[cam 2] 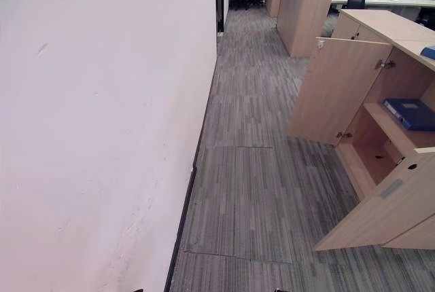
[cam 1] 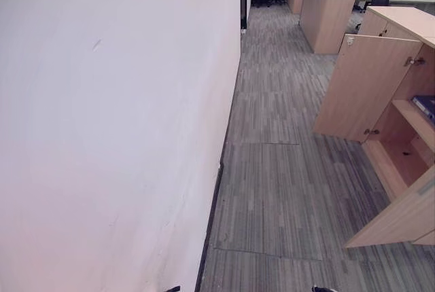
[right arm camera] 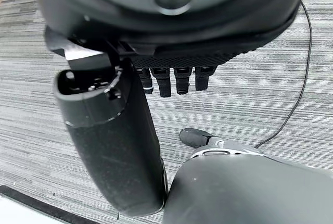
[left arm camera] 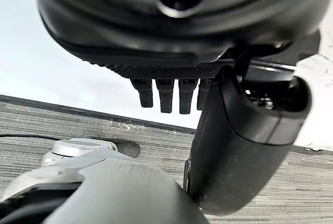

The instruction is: Put the empty folder in the office cabinet

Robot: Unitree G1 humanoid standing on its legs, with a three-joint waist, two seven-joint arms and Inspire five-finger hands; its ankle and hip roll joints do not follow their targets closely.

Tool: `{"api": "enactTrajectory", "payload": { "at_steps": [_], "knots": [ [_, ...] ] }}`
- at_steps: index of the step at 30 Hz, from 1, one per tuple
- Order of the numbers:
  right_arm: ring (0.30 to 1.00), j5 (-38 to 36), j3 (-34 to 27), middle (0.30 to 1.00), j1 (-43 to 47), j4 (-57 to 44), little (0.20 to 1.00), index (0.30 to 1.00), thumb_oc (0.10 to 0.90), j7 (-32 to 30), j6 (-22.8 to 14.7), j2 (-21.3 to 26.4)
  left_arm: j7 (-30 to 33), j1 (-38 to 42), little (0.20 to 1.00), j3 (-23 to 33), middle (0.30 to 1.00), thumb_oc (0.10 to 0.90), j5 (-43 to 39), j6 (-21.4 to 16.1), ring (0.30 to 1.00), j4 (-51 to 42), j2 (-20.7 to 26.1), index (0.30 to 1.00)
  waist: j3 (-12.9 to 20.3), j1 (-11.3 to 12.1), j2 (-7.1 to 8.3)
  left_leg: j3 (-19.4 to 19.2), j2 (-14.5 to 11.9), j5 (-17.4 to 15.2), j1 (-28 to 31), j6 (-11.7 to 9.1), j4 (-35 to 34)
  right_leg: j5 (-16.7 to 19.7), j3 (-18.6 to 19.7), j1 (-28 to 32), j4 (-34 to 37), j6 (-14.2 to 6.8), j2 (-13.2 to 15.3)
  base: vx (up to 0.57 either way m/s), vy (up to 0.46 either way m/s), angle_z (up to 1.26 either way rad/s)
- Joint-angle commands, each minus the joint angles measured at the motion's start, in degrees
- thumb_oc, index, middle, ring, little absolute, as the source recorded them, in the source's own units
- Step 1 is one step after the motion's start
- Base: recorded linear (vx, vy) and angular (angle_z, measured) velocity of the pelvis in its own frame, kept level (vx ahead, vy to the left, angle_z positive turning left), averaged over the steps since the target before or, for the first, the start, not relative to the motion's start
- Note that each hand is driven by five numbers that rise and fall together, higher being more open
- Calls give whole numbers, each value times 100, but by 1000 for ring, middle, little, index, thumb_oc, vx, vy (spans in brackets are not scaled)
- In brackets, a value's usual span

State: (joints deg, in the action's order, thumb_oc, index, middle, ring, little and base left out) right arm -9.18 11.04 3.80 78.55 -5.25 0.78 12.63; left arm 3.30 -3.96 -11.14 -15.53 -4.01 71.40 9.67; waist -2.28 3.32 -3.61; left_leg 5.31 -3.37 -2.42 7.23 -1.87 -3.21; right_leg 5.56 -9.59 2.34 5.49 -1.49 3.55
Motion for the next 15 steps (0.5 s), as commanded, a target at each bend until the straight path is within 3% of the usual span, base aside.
{"api": "enactTrajectory", "payload": {
  "at_steps": [1,8,15],
  "knots": [
    [900,276,340,900,85,389,900,900,800,50,116,82,219,118,900,-55,900,800,295,-65,900,359,-27,900,-75,-24,313,92,778,190,-227,127,-179,-629,-226,510,-49,-286,-100,0,0,0],
    [900,361,366,900,83,391,900,900,800,97,140,125,163,153,900,-105,900,800,489,-2,900,513,-41,900,-52,-50,302,102,772,158,-187,141,-179,-660,-207,542,-49,-274,-114,15,3,-2],
    [900,-16,119,900,150,284,900,900,800,40,66,230,269,201,900,-75,900,800,524,14,900,512,-38,900,-145,-48,264,176,769,137,-173,181,-179,-729,-219,530,-155,-230,-135,6,0,0]
  ]
}}
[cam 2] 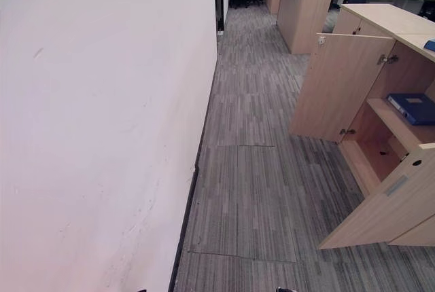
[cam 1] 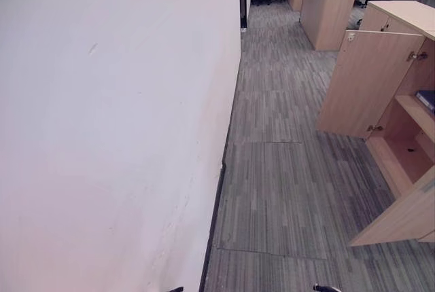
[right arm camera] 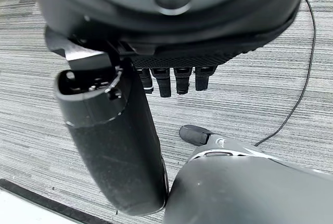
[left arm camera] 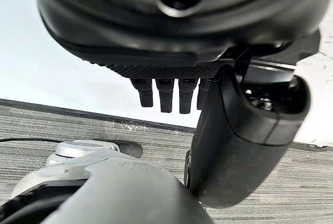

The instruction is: Put the empty folder in the office cabinet

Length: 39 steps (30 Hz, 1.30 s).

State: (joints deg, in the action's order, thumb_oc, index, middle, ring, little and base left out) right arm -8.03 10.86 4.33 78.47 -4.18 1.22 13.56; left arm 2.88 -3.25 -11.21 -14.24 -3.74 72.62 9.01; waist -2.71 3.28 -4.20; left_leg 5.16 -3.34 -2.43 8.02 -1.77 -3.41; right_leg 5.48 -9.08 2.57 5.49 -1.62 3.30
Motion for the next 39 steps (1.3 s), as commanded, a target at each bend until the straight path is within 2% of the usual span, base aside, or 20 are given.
{"api": "enactTrajectory", "payload": {
  "at_steps": [1,7,8,9,10,11,13,14,17,18,19,22,25,28,30,32,35,36,37,39],
  "knots": [
    [900,-199,83,900,127,296,900,900,800,-81,17,160,318,139,900,-65,900,800,364,-17,900,386,20,900,-133,-44,314,203,765,141,-267,177,-159,-741,-270,464,-213,-208,-106,0,0,0],
    [900,-395,-65,900,225,337,900,900,800,-91,1,236,264,172,900,316,900,800,-580,-65,900,255,-14,900,-299,-11,304,239,748,135,-478,175,15,-907,-339,206,-552,-118,-115,8,-36,3],
    [900,-359,-73,900,266,362,900,900,800,-91,12,259,262,196,900,447,900,800,-860,-79,900,235,-26,900,-412,-2,362,193,775,-98,-826,138,698,-1027,-339,85,-754,-48,-91,8,-53,8],
    [900,-359,-73,900,266,362,900,900,800,-91,12,259,262,196,900,447,900,800,-860,-79,900,235,-26,900,-409,-2,362,193,776,-100,-831,138,702,-1028,-339,82,-756,-48,-91,30,-122,12],
    [900,-315,-94,900,293,394,900,900,800,-81,22,292,233,170,900,508,900,800,-983,-90,900,159,-21,900,-553,41,434,-34,789,-364,-1244,25,1637,-1177,-334,86,-925,50,-69,66,-117,14],
    [900,-270,-88,900,291,411,900,900,800,-76,26,305,217,137,900,533,900,800,-1013,-90,900,108,-11,900,-643,88,461,-142,741,-303,-1501,-12,2375,-1220,-294,154,-979,116,-73,102,-163,13],
    [900,-233,-63,900,303,421,900,900,800,-94,50,354,196,52,900,590,900,800,-1187,-82,900,-53,0,900,-888,260,452,-152,753,270,-2249,-51,3871,-1295,-286,369,-954,214,-125,107,-141,-14],
    [900,-231,-60,900,303,404,900,900,800,-111,58,381,214,19,900,641,900,800,-1289,-88,900,-92,-3,900,-942,297,464,-171,816,426,-2555,-45,4172,-1334,-300,409,-921,242,-131,152,-120,-16],
    [900,-129,20,900,318,436,900,900,800,-122,95,383,165,-141,900,848,900,800,-1585,-86,900,-11,-35,900,-869,514,469,-269,869,500,-3071,-13,3388,-1481,-239,641,-768,184,-203,301,-34,-2],
    [900,-83,45,900,315,458,900,900,800,-103,98,386,139,-209,900,902,900,800,-1589,-70,900,28,-48,900,-810,580,424,-261,772,510,-3021,-12,2777,-1542,-224,702,-726,143,-247,436,56,-44],
    [900,-23,65,900,315,471,900,900,800,-104,85,400,118,-302,900,938,900,800,-1580,-68,900,81,-63,900,-790,676,358,-218,614,916,-2941,-98,1857,-1616,-141,891,-645,96,-308,453,93,-61],
    [900,-7,41,900,389,505,900,900,800,-147,83,439,157,-387,900,968,900,800,-1514,-65,900,220,-74,900,-806,785,234,-418,94,1293,-3135,-246,70,-1792,22,1228,-540,61,-365,442,122,-30],
    [900,69,-109,900,414,743,900,900,800,-55,157,522,49,-431,900,1155,900,800,-1322,-15,900,603,-146,900,-704,871,192,-815,-123,1208,-3117,-296,-159,-1878,173,1606,-412,-117,-283,474,219,-45],
    [900,239,-219,900,350,845,900,900,800,18,227,568,28,-660,900,1325,900,800,-1193,-10,900,636,-122,900,-351,1091,127,-730,-95,1882,-2944,-378,-159,-1977,255,1732,-501,-308,-41,593,333,-48],
    [900,273,-242,900,337,862,900,900,800,32,241,546,37,-685,900,1328,900,800,-1143,-4,900,612,-93,900,-256,1121,162,-795,-28,1960,-2822,-326,-159,-1963,196,1762,-581,-415,137,487,314,-67],
    [900,297,-355,900,255,879,900,900,800,85,249,575,-7,-806,900,1302,900,800,-916,49,900,674,-20,900,32,1200,319,-1021,426,1732,-2389,-40,-158,-1023,-15,1523,-1696,-873,906,621,504,-41],
    [900,188,-414,900,237,717,900,900,800,72,207,609,-5,-790,900,1285,900,800,-839,109,900,704,85,900,44,1190,259,-1033,918,1220,-1760,414,-159,460,-511,947,-3587,-955,1668,360,402,-14],
    [900,188,-414,900,237,716,900,900,800,72,207,612,-4,-790,900,1284,900,800,-839,109,900,704,82,900,52,1195,242,-1032,901,1223,-1768,414,-159,477,-507,940,-3572,-952,1650,369,471,55],
    [900,243,-407,900,260,635,900,900,800,49,193,622,12,-787,900,1183,900,800,-739,116,900,672,143,900,-39,1063,134,-874,1202,875,-1266,649,-159,900,-896,572,-4488,-920,2076,319,387,114],
    [900,220,-410,900,262,599,900,900,800,44,169,614,-5,-778,900,1139,900,800,-695,117,900,652,154,900,-96,996,60,-761,1270,788,-1094,710,-159,834,-1014,425,-4674,-853,2136,420,269,153]
  ]
}}
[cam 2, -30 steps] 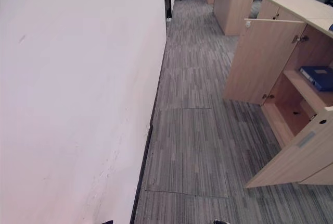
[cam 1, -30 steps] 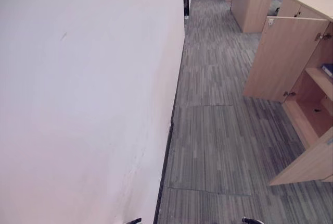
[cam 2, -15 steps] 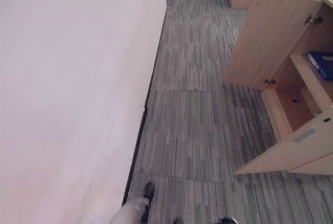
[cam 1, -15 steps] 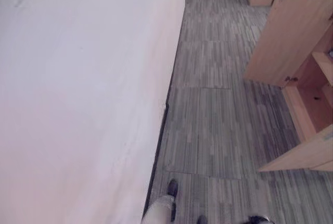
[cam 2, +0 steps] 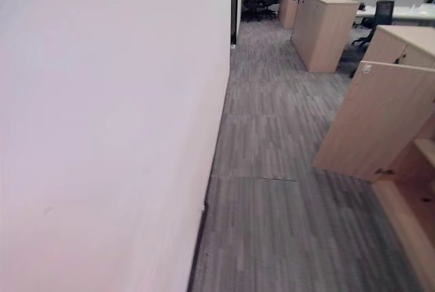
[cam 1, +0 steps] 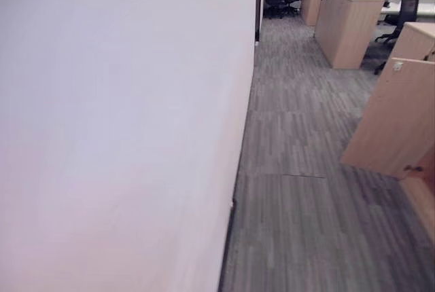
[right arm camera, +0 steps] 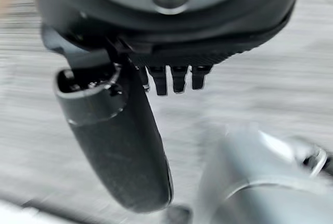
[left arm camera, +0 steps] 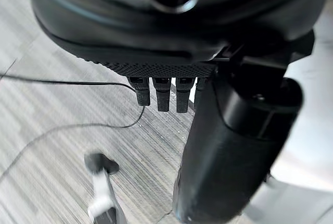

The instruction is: Put the empty folder in the office cabinet

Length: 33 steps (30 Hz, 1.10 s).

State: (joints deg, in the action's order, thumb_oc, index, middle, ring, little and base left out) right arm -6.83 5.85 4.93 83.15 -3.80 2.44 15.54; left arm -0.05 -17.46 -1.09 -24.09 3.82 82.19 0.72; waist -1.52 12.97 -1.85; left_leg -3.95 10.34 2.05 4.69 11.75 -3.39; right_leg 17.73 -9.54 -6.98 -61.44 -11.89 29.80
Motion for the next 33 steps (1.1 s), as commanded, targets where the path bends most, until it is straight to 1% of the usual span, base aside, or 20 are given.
{"api": "enactTrajectory", "payload": {
  "at_steps": [1,2,3,4,7,8,9,10,12,14,16,19,20,21,24,25,26,30,31,33],
  "knots": [
    [900,-255,-6,900,249,-103,900,900,800,-74,-135,326,320,659,900,-33,900,800,290,-690,900,-475,983,900,-632,-431,-534,626,-225,119,-90,-683,-161,-1364,-1405,218,2890,524,-1078,509,5,124],
    [900,-323,20,900,323,-198,900,900,800,-154,-173,274,355,626,900,-66,900,800,341,-693,900,-517,980,900,-678,-489,-517,691,-254,36,14,-742,-161,-1332,-1513,121,3514,508,-1213,621,-129,-19],
    [900,-507,85,900,356,-454,900,900,800,-269,-228,72,429,614,900,-53,900,800,340,-732,900,-586,1015,900,-817,-622,-431,749,-310,-68,161,-835,-161,-1076,-1436,-74,4559,400,-1435,271,-268,-102],
    [900,-605,119,900,311,-633,900,900,800,-291,-236,-12,460,649,900,0,900,800,331,-750,900,-554,1036,900,-856,-726,-347,793,-314,-127,229,-885,-161,-904,-1266,-185,5121,346,-1561,312,-286,-124],
    [900,-933,158,900,89,-1292,900,900,800,-326,-308,-190,571,697,900,337,900,800,182,-794,900,-384,1107,900,-962,-961,-143,959,-335,-355,498,-969,-161,-571,-438,-482,6124,228,-1846,347,-200,38],
    [900,-959,226,900,-9,-1624,900,900,800,-350,-302,-230,633,684,900,527,900,800,175,-783,900,-252,1146,900,-976,-1022,-55,1055,-332,-519,668,-1001,-161,-355,-306,-671,6444,148,-1852,358,-170,79],
    [900,-958,228,900,-14,-1632,900,900,800,-353,-298,-231,633,682,900,528,900,800,175,-784,900,-251,1146,900,-981,-1023,-64,1055,-344,-528,679,-1003,-161,-349,-314,-651,6461,150,-1865,358,-175,53],
    [900,-935,251,900,-38,-1777,900,900,800,-336,-279,-217,645,661,900,602,900,800,179,-765,900,-204,1157,900,-999,-1038,-27,1065,-354,-606,765,-1025,-161,-239,-409,-701,6501,112,-1830,241,-130,36],
    [900,-899,302,900,-97,-1966,900,900,800,-326,-279,-213,657,625,900,694,900,800,260,-736,900,-101,1168,900,-911,-1020,123,1072,-342,-838,892,-1103,-161,-216,-677,-553,6644,115,-1777,381,-227,-4],
    [900,-896,330,900,-141,-2126,900,900,800,-320,-268,-169,683,638,900,756,900,800,201,-721,900,-90,1144,900,-844,-1047,179,1054,-478,-977,961,-1140,-161,-141,-969,-445,6644,126,-1750,371,-267,-41],
    [900,-921,288,900,-172,-2275,900,900,800,-317,-290,-115,713,673,900,773,900,800,121,-733,900,-125,1124,900,-811,-1104,187,1128,-687,-1102,1081,-1221,-161,-148,-1010,-475,6415,163,-1786,396,-299,25],
    [900,-1021,222,900,-191,-2433,900,900,800,-337,-308,-30,805,828,900,704,900,800,10,-755,900,-231,1163,900,-857,-1189,123,1094,-1048,-1163,1136,-1394,-156,-581,-1114,-586,5947,301,-1874,285,-239,34],
    [900,-1021,223,900,-191,-2433,900,900,800,-337,-308,-31,805,828,900,704,900,800,10,-755,900,-231,1164,900,-854,-1193,126,1098,-1044,-1161,1130,-1393,-155,-581,-1116,-590,5945,300,-1869,236,-235,7],
    [900,-1117,175,900,-202,-2488,900,900,800,-390,-342,35,829,943,900,584,900,800,-51,-786,900,-387,1173,900,-891,-1228,66,1012,-1242,-1182,1059,-1510,-33,-818,-1162,-634,5763,380,-1948,204,-212,25],
    [900,-1259,71,900,-162,-2493,900,900,800,-492,-365,157,806,1016,900,399,900,800,-61,-811,900,-588,1157,900,-914,-1290,-9,874,-1417,-931,816,-1653,122,-1018,-1267,-670,5734,459,-2052,163,-170,17],
    [900,-1259,71,900,-162,-2493,900,900,800,-492,-365,157,806,1016,900,399,900,800,-61,-811,900,-588,1157,900,-914,-1290,-9,874,-1417,-931,816,-1653,122,-1018,-1267,-670,5734,459,-2052,66,-63,6],
    [900,-1297,65,900,-153,-2480,900,900,800,-511,-387,173,820,1016,900,363,900,800,-102,-840,900,-612,1147,900,-904,-1321,0,852,-1426,-819,741,-1684,139,-1028,-1289,-704,5741,478,-2042,82,-67,9],
    [900,-1324,42,900,-249,-2546,900,900,800,-547,-400,228,831,921,900,272,900,800,-157,-907,900,-757,1126,900,-897,-1342,-104,788,-1578,-379,618,-1816,217,-1219,-1271,-699,5753,600,-2228,189,-124,7],
    [900,-1320,63,900,-299,-2467,900,900,800,-549,-399,214,843,886,900,269,900,800,-172,-927,900,-762,1122,900,-882,-1335,-164,757,-1667,-126,622,-1871,236,-1316,-1259,-666,5736,665,-2334,186,-101,28],
    [900,-1283,99,900,-352,-2357,900,900,800,-507,-376,198,827,897,900,263,900,800,-175,-932,900,-768,1126,900,-839,-1355,-157,769,-1701,69,546,-1886,348,-1407,-1214,-668,5703,743,-2397,154,-109,-14]
  ]
}}
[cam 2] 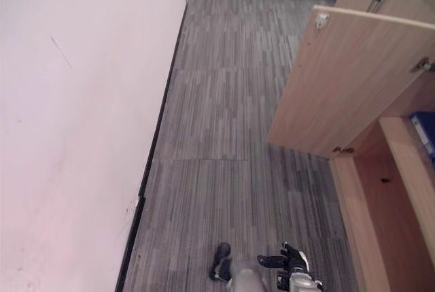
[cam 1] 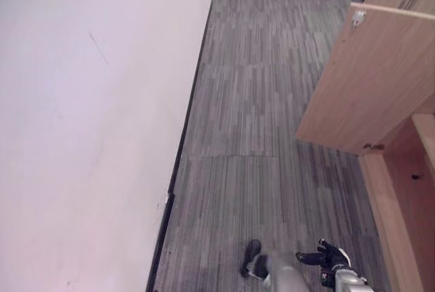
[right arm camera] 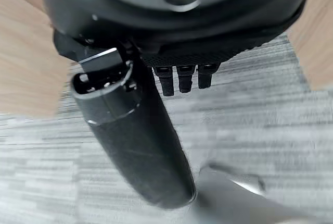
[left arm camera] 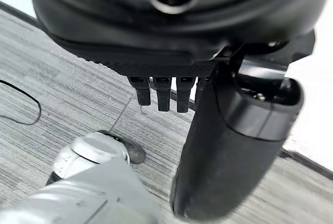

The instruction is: Put the empty folder in the office cabinet

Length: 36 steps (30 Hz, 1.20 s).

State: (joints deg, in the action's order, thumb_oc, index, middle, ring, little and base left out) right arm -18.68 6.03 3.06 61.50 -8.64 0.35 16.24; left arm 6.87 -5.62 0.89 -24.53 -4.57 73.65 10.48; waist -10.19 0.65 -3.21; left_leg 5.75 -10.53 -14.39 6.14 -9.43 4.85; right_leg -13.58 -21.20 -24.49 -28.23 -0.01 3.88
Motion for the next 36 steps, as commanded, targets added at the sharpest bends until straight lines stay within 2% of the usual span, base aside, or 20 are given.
{"api": "enactTrajectory", "payload": {
  "at_steps": [1,3,6,8,9,10,11,12,14,15,16,18,19,21,24,25,29,31,33,36],
  "knots": [
    [900,-72,116,900,-176,-129,900,900,800,-7,-158,118,139,-282,900,65,900,800,-151,-96,900,86,162,900,36,-126,-10,-198,353,1829,377,220,-381,1679,-26,1103,2373,-408,148,131,-129,-38],
    [900,-38,176,900,-174,-30,900,900,800,34,-137,112,133,-267,900,49,900,800,-159,-105,900,79,171,900,48,-135,16,-183,323,1937,332,225,-227,1630,12,1124,2359,-359,103,100,-102,9],
    [900,12,300,900,-176,212,900,900,800,60,-121,83,127,-213,900,30,900,800,-208,-112,900,16,205,900,21,-94,173,-244,362,2228,74,281,839,1421,163,1405,2428,-161,-78,121,-172,6],
    [900,-40,321,900,-121,368,900,900,800,53,-118,77,122,-144,900,4,900,800,-267,-84,900,-55,223,900,-220,72,445,-322,498,2482,-575,416,2628,1248,329,1887,2525,43,-173,186,-286,-47],
    [900,-63,320,900,-69,444,900,900,800,37,-116,89,139,-115,900,-34,900,800,-290,-99,900,-109,217,900,-306,130,527,-312,636,2432,-848,459,3025,1218,372,1992,2523,55,-131,131,-180,-45],
    [900,-63,320,900,-69,444,900,900,800,37,-116,88,139,-115,900,-34,900,800,-290,-99,900,-109,218,900,-303,127,529,-310,638,2434,-851,460,3023,1218,370,1989,2522,55,-129,98,-98,-72],
    [900,-91,345,900,58,599,900,900,800,26,-100,126,136,-73,900,-100,900,800,-301,-105,900,-163,191,900,-434,288,623,-450,809,1949,-1478,583,3376,1168,490,2216,2534,41,-101,143,-59,-85],
    [900,-84,358,900,101,656,900,900,800,29,-100,139,123,-86,900,-108,900,800,-300,-105,900,-141,178,900,-449,377,683,-552,897,1635,-1851,654,3294,1134,533,2335,2563,14,-70,196,-46,-74],
    [900,-72,381,900,155,739,900,900,800,26,-122,141,102,-101,900,-120,900,800,-255,-89,900,-72,174,900,-477,517,721,-646,917,1430,-2204,724,2657,1065,618,2520,2603,-53,-80,147,22,-52],
    [900,-72,381,900,157,740,900,900,800,26,-122,140,102,-100,900,-119,900,800,-255,-90,900,-72,175,900,-467,510,733,-646,931,1451,-2209,727,2633,1068,614,2506,2603,-55,-67,216,71,-23],
    [900,-28,425,900,187,813,900,900,800,35,-138,158,100,-148,900,-124,900,800,-234,-85,900,8,171,900,-481,650,699,-595,865,1663,-2384,669,1464,995,684,2739,2658,-132,-132,272,97,-56],
    [900,45,443,900,207,891,900,900,800,36,-160,180,106,-156,900,-109,900,800,-224,-95,900,51,188,900,-450,764,576,-277,602,2315,-2352,525,8,824,771,3019,2700,-168,-289,446,154,-51],
    [900,109,450,900,229,997,900,900,800,2,-164,170,123,-125,900,-100,900,800,-238,-116,900,118,198,900,-456,861,563,-6,404,2625,-2624,326,-872,621,942,3272,2701,-177,-344,490,168,-6],
    [900,142,437,900,200,1120,900,900,800,6,-162,130,135,-68,900,-64,900,800,-221,-99,900,245,203,900,-458,887,579,67,281,2647,-2849,208,-985,505,1076,3467,2701,-170,-389,399,156,-16],
    [900,176,344,900,108,1238,900,900,800,43,-164,67,94,-146,900,41,900,800,-160,-65,900,386,187,900,-339,948,542,-7,169,2758,-2632,167,-985,419,1222,3647,2793,-245,-441,314,203,-46],
    [900,166,320,900,89,1272,900,900,800,40,-164,48,91,-149,900,41,900,800,-135,-54,900,380,194,900,-289,975,533,1,158,2871,-2554,145,-985,424,1257,3686,2832,-254,-431,319,251,-54],
    [900,66,242,900,59,1289,900,900,800,70,-178,-37,109,-94,900,6,900,800,-106,-78,900,362,248,900,-214,995,635,-133,271,2881,-2512,231,-780,381,1317,3790,2895,-387,-193,252,232,-32],
    [900,97,269,900,84,1310,900,900,800,120,-148,-46,136,-33,900,-33,900,800,-78,-122,900,274,314,900,-153,1018,710,-299,539,2547,-2744,440,-29,473,1298,3650,2751,-588,186,302,463,-8],
    [900,134,307,900,151,1257,900,900,800,135,-140,-82,150,-12,900,-21,900,800,-53,-112,900,233,366,900,-76,1036,754,-378,667,2314,-2723,595,107,618,1297,3456,2590,-704,397,187,316,-26],
    [900,137,365,900,260,1042,900,900,800,161,-172,-111,158,61,900,-39,900,800,35,-117,900,209,457,900,-18,1027,845,-578,860,2031,-2650,796,145,1090,1209,3156,2286,-883,726,159,292,-41]
  ]
}}
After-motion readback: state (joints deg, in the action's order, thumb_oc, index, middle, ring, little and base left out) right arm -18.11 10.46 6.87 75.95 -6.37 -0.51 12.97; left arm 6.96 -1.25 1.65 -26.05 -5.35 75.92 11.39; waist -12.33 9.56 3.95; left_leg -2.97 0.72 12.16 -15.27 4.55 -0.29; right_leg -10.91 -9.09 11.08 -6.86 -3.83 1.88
